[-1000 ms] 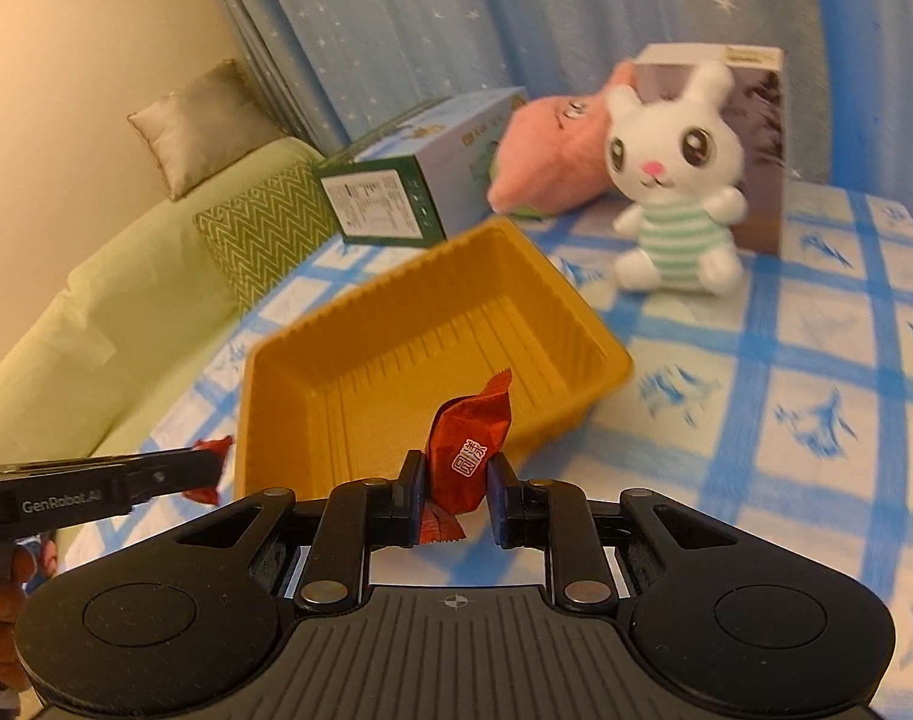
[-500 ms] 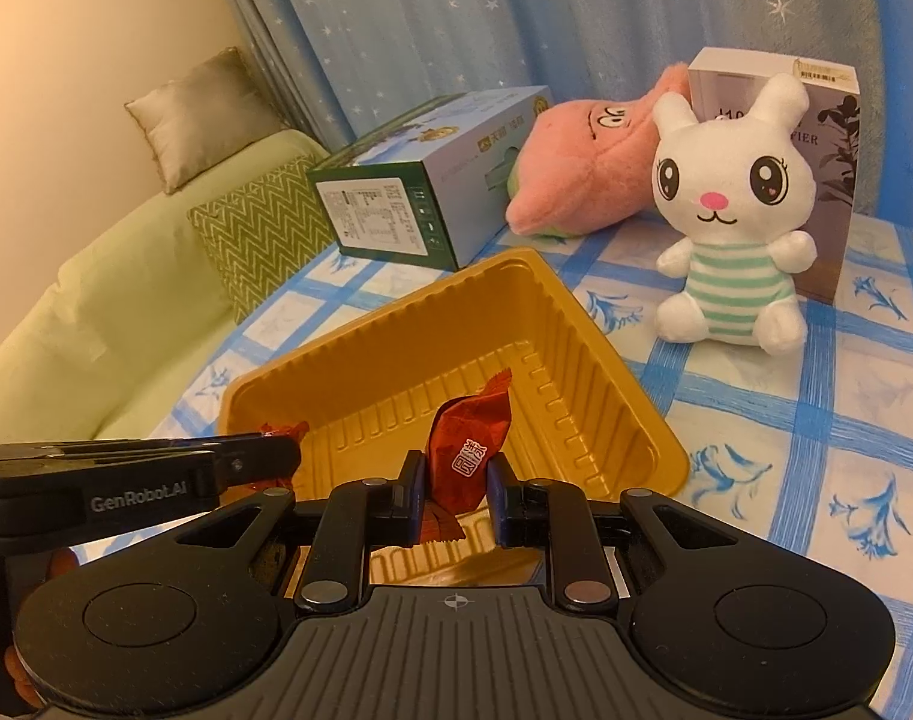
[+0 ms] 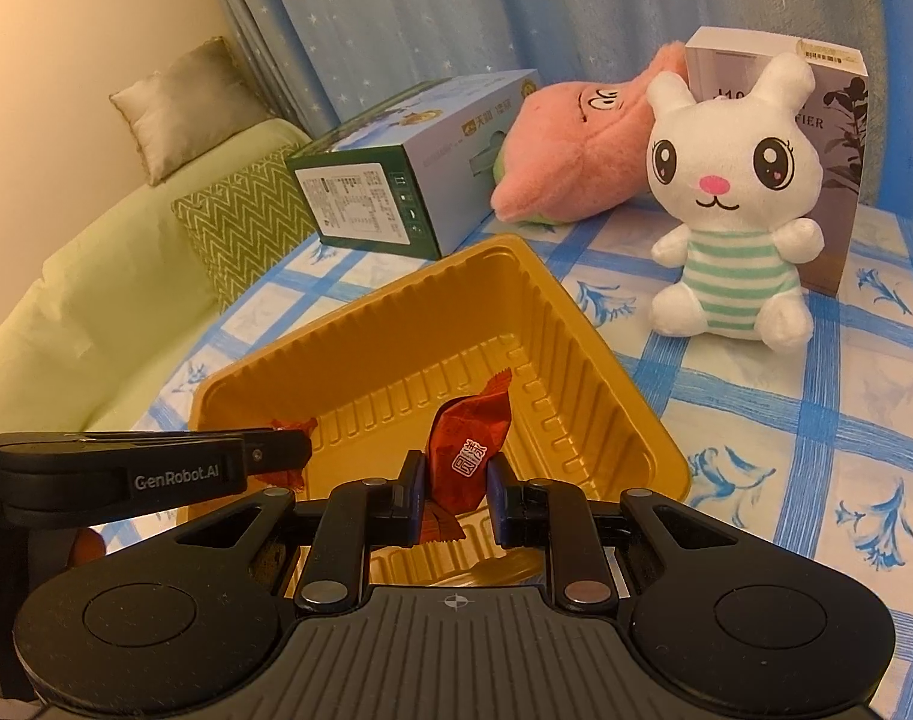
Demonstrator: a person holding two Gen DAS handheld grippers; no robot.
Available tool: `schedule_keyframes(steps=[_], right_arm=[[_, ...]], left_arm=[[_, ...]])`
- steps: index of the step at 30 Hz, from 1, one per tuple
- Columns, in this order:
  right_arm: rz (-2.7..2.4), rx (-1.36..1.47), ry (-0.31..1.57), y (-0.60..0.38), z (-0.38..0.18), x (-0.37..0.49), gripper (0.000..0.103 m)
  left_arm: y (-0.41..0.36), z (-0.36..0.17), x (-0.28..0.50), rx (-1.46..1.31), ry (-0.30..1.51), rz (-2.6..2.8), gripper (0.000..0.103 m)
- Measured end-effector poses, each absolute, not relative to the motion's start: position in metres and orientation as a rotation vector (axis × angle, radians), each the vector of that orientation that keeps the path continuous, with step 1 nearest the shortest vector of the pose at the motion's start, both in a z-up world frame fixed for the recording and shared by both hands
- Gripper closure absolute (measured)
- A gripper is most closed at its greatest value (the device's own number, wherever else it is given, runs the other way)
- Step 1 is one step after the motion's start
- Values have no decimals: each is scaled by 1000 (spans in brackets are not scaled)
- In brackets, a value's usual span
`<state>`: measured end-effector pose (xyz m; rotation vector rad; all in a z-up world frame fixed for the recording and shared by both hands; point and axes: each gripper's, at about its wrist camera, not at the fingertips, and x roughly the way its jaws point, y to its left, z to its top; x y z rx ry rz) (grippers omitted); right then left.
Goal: Organize snacks
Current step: 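Carry both red packets over the orange tray and open both tools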
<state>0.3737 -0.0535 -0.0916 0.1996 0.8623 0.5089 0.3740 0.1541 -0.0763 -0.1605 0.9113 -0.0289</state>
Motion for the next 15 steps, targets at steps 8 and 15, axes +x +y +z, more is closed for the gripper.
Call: schedule_keyframes(steps=[8,15], right_arm=[[518,199,864,-49,-93,374,81],[516,192,875,-44,-97,378,81]], left_arm=[[161,-76,369,-159,919,-35,87],[176,-76,360,-168,927,-13,87]])
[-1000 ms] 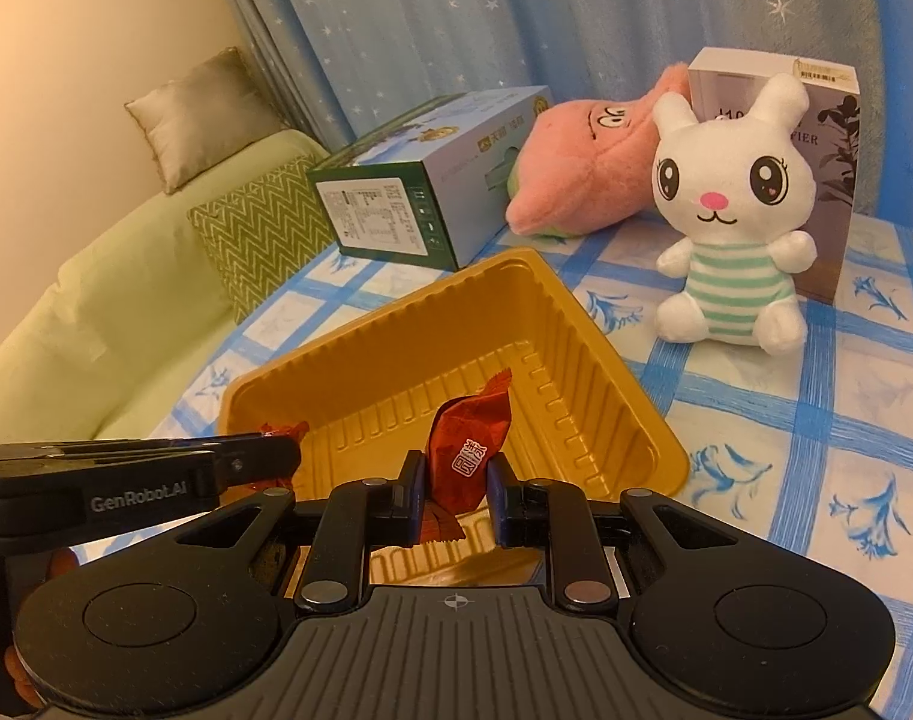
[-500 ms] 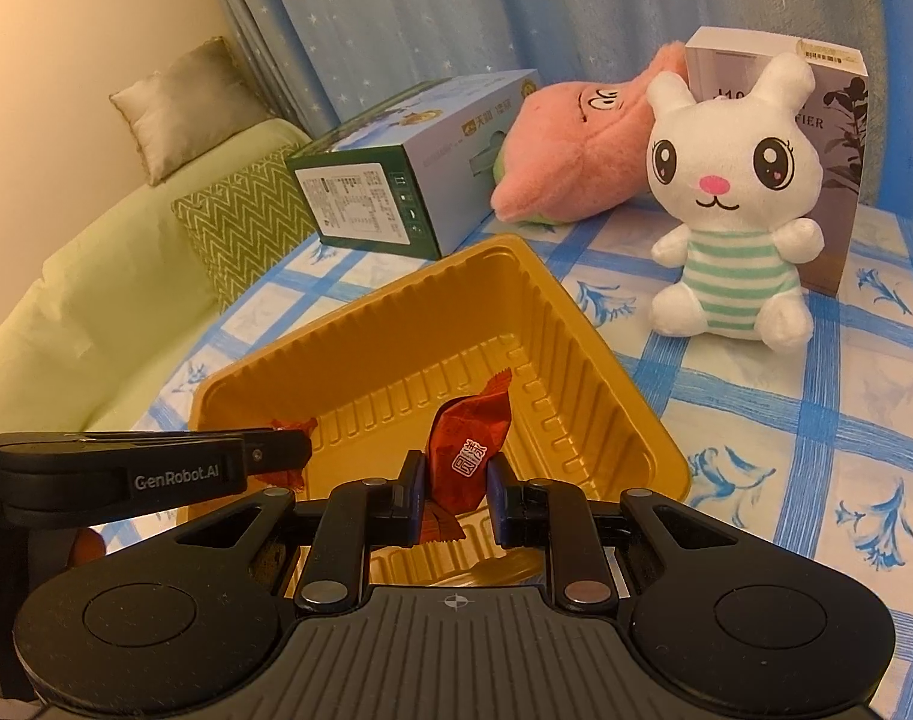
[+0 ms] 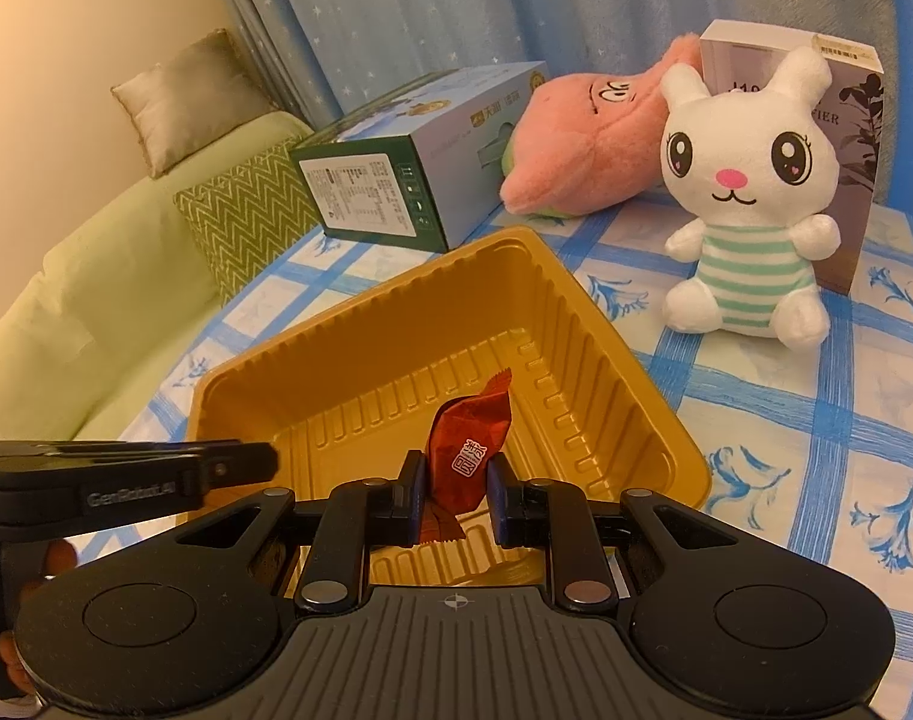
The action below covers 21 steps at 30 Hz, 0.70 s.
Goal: Organize snacks
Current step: 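Carry both red packets over the orange tray and open both tools, then withdraw both tools from the tray back over the remaining snacks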
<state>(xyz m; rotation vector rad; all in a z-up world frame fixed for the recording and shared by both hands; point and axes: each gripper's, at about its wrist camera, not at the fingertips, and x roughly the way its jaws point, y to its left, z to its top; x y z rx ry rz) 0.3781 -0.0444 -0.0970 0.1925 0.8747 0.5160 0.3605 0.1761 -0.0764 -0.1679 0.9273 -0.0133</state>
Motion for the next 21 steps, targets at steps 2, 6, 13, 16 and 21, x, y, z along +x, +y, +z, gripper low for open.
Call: schedule_keyframes(steps=[2,6,13,16,21], right_arm=[[517,190,879,-42,-99,380,81],[525,184,888,-35,-102,385,81],[506,213,869,-30,-103,390,81],[514,229,892,-32,-103,391,81],[524,202,892,-37,-100,380,80]], left_arm=[[180,-78,359,-169,931,-7,87],[184,-80,356,-172,938,-4,87],[187,-82,352,-177,943,-6,85],[188,-81,349,-188,943,-12,85],[188,-77,339,-187,938,-19,84]])
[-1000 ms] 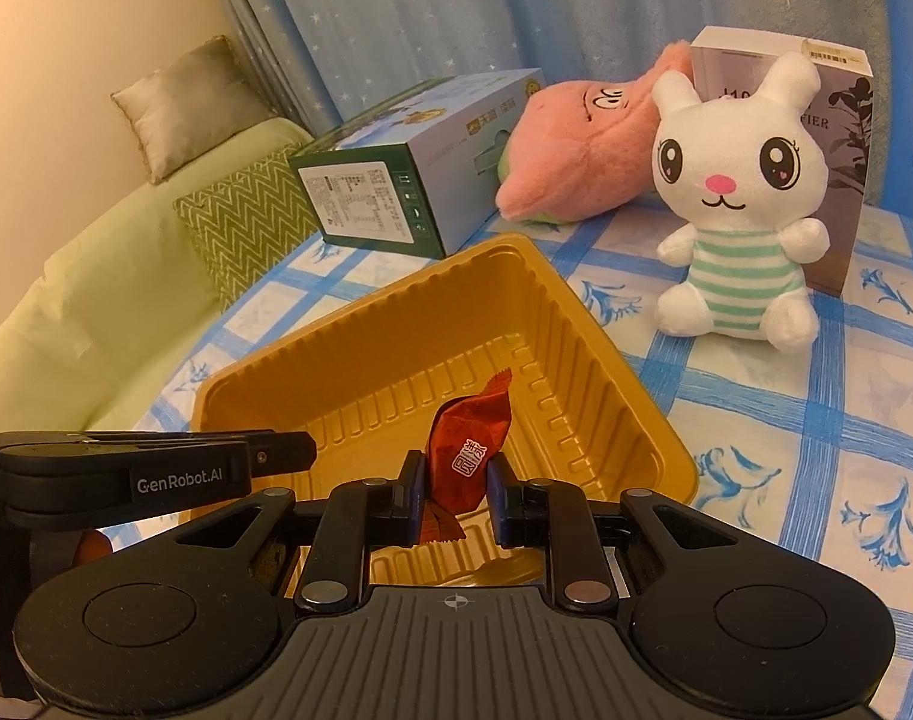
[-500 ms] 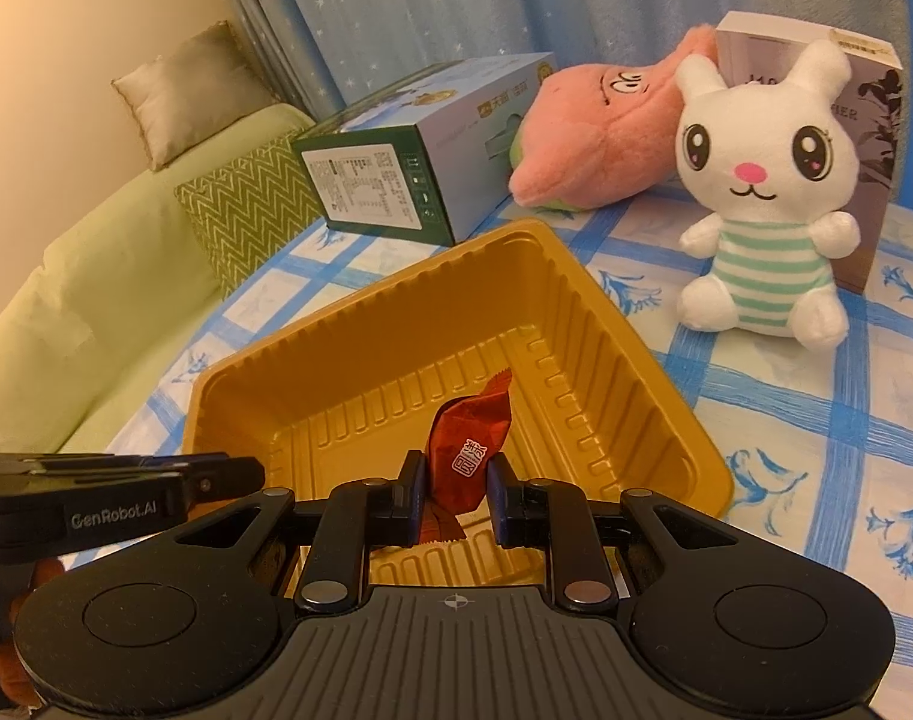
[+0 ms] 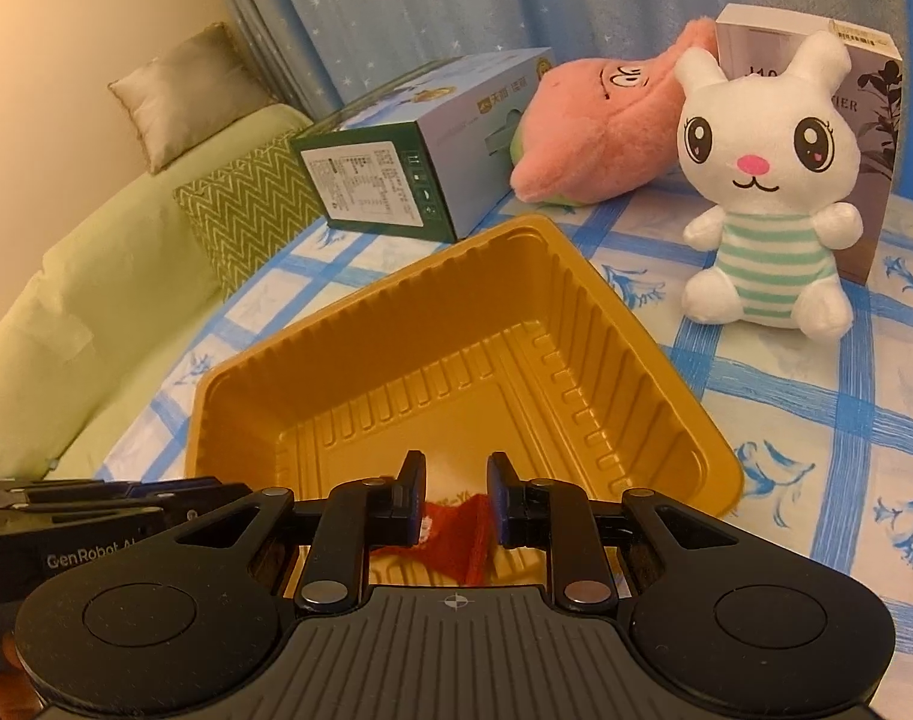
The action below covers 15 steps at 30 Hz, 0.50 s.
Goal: Organize snacks
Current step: 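Withdraw both tools from the tray back over the remaining snacks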
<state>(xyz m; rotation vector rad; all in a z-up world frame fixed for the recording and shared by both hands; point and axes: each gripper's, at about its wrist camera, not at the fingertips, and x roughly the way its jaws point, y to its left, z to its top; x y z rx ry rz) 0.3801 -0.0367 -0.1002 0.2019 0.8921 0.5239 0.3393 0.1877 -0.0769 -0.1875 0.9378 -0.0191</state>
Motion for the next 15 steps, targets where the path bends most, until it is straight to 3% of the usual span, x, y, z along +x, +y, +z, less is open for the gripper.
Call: schedule_keyframes(steps=[3,5,15], right_arm=[[530,203,889,-40,-97,372,71],[533,204,877,-42,-94,365,54],[563,216,821,-59,-71,325,46]], left_arm=[[187,-74,331,-185,934,-21,84],[188,-71,325,-190,931,-21,83],[184,-48,279,-201,884,-21,80]])
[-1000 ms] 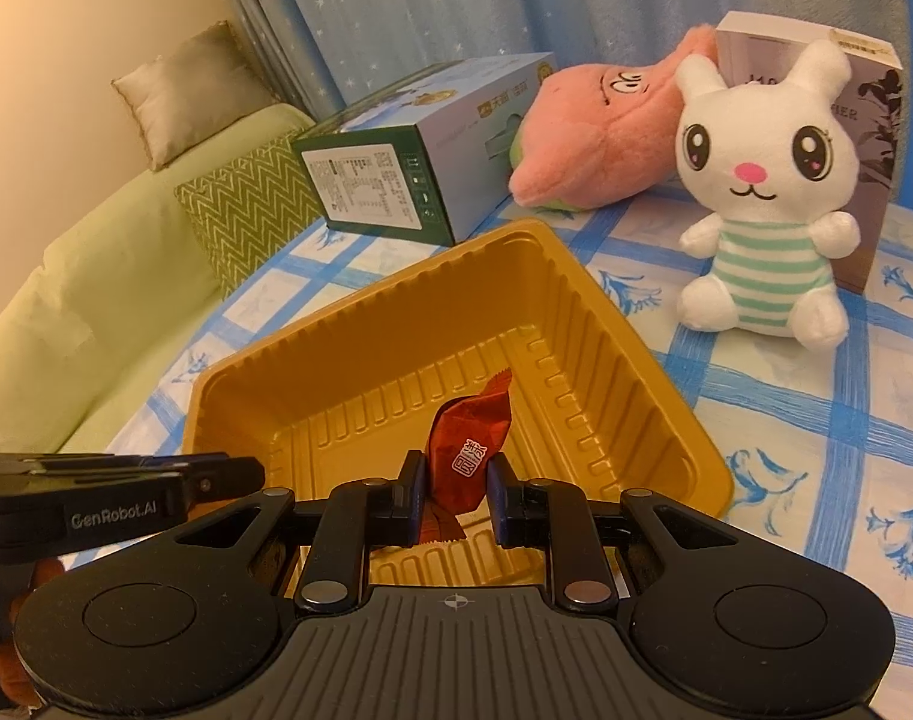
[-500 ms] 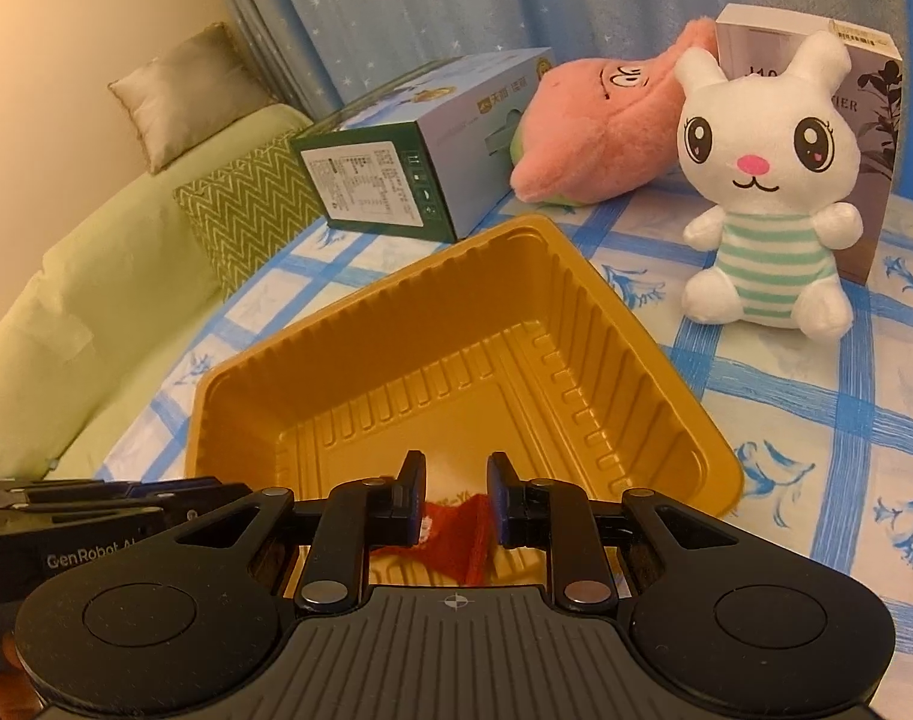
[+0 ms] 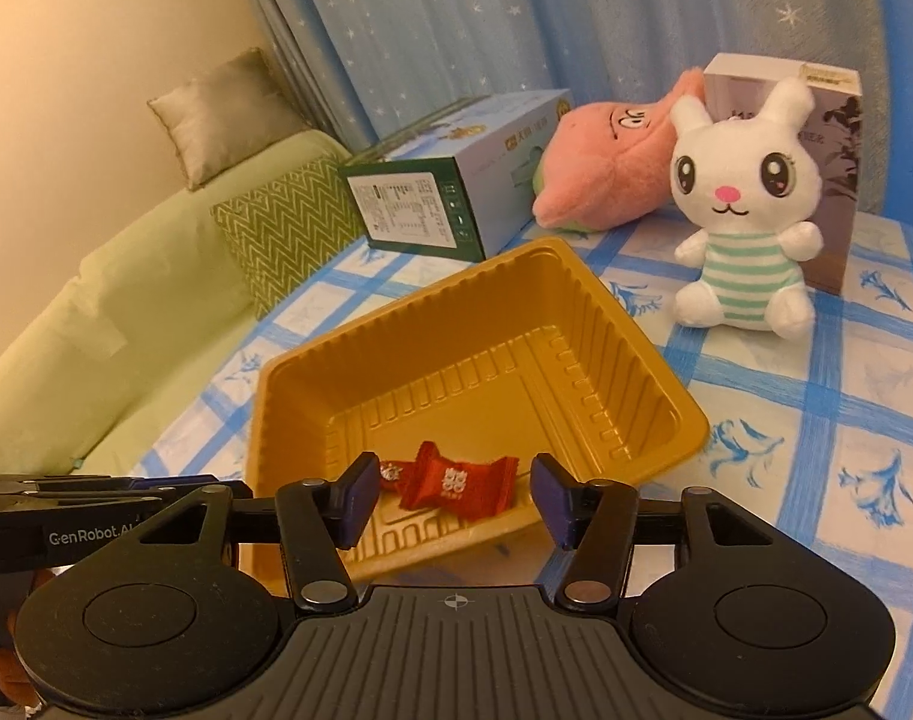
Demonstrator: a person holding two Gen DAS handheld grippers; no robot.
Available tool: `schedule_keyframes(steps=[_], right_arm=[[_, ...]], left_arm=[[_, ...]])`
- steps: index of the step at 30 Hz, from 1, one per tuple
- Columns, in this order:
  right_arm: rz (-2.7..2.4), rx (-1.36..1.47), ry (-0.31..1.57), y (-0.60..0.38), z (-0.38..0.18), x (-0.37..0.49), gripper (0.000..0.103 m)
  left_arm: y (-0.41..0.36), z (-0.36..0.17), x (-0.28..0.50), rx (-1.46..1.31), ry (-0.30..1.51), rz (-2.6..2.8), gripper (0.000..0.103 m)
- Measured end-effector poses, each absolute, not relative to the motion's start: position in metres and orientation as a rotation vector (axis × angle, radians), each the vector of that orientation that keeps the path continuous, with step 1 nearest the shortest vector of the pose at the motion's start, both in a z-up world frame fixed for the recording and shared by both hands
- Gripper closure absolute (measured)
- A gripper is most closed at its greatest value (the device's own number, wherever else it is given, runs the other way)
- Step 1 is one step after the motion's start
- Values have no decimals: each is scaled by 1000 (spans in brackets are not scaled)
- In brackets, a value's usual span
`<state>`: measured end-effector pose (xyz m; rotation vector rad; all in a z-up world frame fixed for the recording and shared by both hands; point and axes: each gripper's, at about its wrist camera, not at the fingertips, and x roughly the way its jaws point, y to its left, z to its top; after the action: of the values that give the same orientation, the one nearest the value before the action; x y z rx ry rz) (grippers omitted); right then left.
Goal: Organize snacks
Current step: 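Withdraw both tools from the tray back over the remaining snacks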
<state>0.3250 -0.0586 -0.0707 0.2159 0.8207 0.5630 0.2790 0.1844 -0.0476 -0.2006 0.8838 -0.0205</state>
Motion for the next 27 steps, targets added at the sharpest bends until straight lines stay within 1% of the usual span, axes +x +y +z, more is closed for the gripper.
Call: schedule_keyframes(steps=[10,27], right_arm=[[586,219,786,-90,-55,268,38],[562,188,824,-159,-57,172,37]], left_arm=[[161,-31,218,-190,859,-51,80],[116,-35,119,-167,889,-65,79]])
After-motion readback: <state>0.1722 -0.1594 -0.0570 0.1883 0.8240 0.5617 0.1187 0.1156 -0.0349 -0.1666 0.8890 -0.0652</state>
